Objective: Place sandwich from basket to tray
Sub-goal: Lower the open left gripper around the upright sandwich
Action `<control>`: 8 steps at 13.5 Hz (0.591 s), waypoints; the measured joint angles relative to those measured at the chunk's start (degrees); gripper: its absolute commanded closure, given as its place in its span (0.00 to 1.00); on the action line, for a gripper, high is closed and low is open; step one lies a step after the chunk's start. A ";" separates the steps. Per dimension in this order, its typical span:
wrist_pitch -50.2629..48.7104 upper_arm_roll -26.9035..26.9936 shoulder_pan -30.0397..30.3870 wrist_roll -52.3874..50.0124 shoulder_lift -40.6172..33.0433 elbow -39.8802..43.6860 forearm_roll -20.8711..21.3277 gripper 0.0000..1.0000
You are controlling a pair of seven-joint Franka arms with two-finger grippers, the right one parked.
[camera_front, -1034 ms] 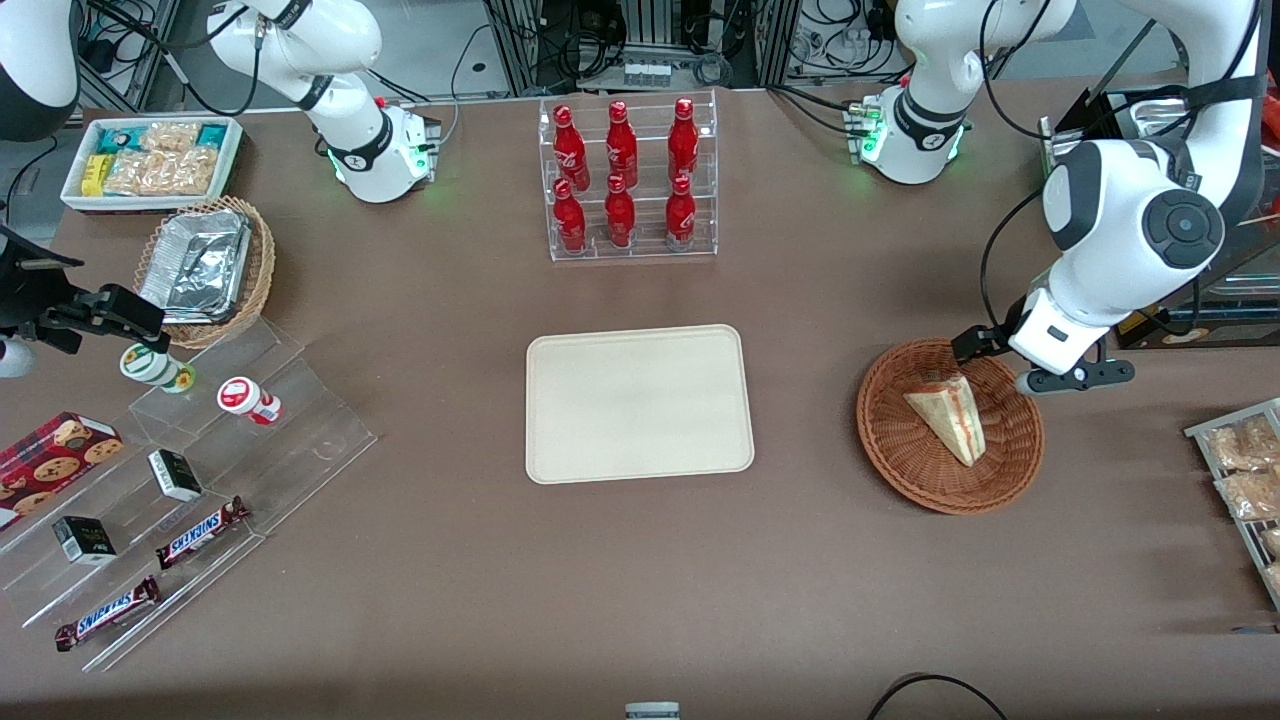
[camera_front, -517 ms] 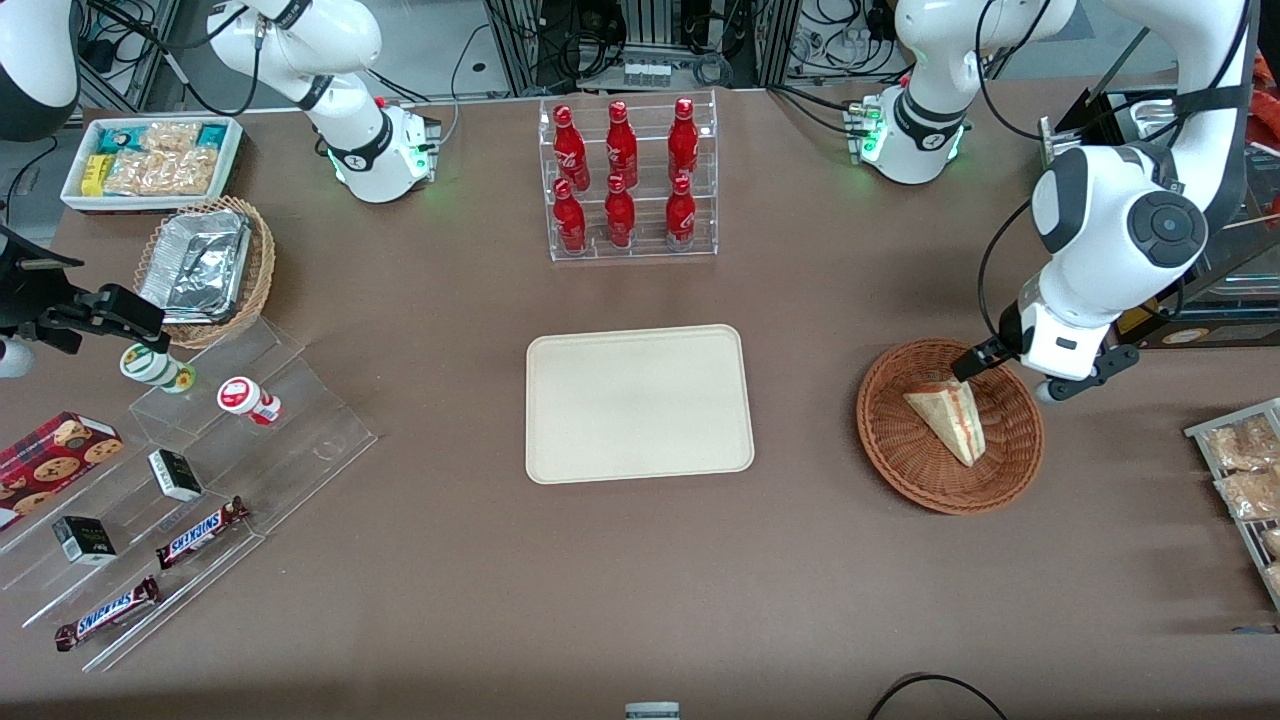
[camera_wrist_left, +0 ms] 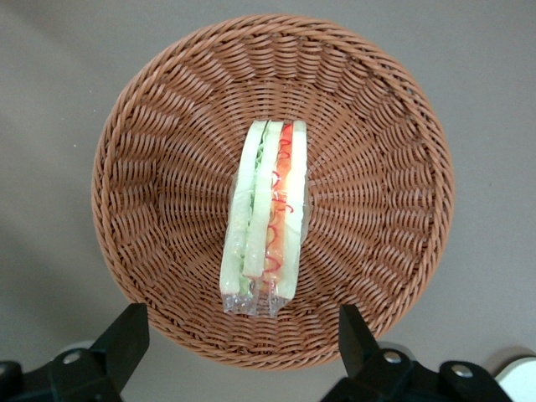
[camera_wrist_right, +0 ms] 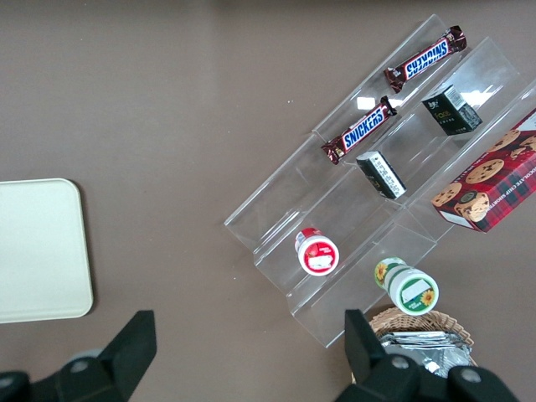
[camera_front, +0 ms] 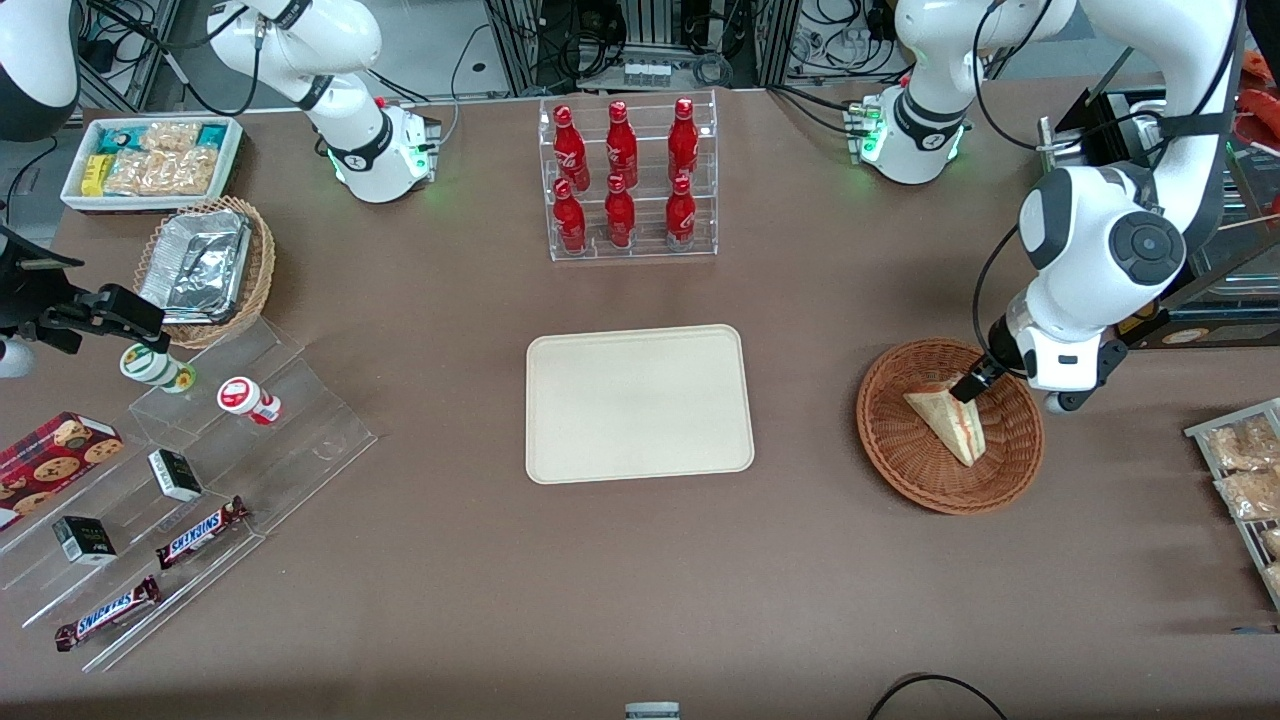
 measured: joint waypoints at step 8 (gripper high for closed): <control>3.89 -0.20 -0.61 -1.89 4.63 -0.07 0.16 0.00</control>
